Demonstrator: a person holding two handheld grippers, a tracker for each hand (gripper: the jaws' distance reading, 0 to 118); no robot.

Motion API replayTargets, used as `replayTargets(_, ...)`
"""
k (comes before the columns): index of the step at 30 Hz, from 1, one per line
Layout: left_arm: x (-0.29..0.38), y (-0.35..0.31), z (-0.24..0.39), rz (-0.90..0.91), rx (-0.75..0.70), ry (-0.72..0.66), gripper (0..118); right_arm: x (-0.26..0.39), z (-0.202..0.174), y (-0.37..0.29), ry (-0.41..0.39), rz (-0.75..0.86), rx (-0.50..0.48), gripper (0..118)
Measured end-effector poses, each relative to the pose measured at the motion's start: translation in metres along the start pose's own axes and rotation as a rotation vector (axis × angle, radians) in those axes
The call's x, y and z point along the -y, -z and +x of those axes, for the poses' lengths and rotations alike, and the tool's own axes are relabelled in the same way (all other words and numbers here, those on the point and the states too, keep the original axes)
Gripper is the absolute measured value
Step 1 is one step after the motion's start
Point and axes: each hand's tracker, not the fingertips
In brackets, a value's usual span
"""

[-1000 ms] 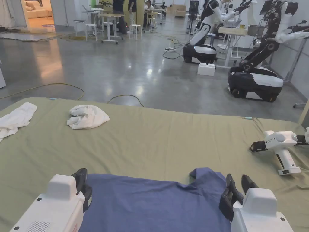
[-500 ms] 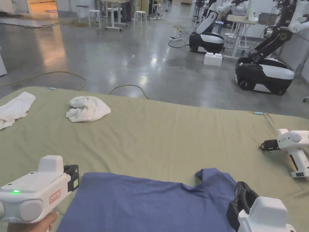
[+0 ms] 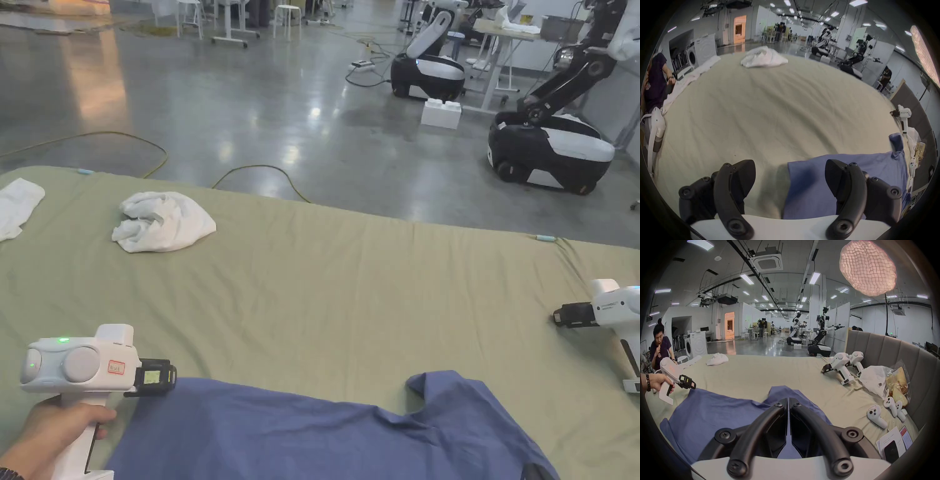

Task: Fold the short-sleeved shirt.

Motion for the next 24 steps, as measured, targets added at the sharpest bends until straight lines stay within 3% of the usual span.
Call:
replayTargets(2,0.002,0.014,0.0,-0.033,-0.055,0.022,89,0.004,0.003,0.002,-0.005,-0.016,0.01,1)
replayTargets(5,0.01,0.022,0.014,-0.045,-0.116,0.073,76,0.009,0.007,0.005,0.001,-0.04,0.016,1)
replayTargets(6,0.013,0.021,0.022,-0.019,-0.156,0.108,68,0.01,0.009,0.007,0.002,-0.048,0.019,1)
replayTargets(7,0.014,0.021,0.029,0.005,-0.161,0.133,51,0.011,0.01,0.008,0.002,-0.054,0.019,1)
replayTargets(9,0.019,0.018,0.043,0.024,-0.139,0.203,47,0.012,0.014,0.014,0.006,-0.067,0.019,1)
replayTargets(10,0.02,0.017,0.049,0.034,-0.134,0.232,37,0.011,0.015,0.017,0.004,-0.077,0.021,1)
replayTargets(12,0.022,0.015,0.058,0.022,-0.096,0.257,2,0.01,0.021,0.028,0.008,-0.103,0.021,1)
replayTargets(15,0.025,0.007,0.063,0.027,-0.1,0.27,0,0.004,0.036,0.056,-0.006,-0.172,0.018,2)
replayTargets(20,0.029,-0.034,0.063,0.142,-0.096,0.281,0,-0.01,0.072,0.129,-0.049,-0.315,0.022,43)
replayTargets(24,0.036,-0.07,0.066,0.211,-0.059,0.248,0,-0.014,0.092,0.201,-0.051,-0.474,-0.019,60)
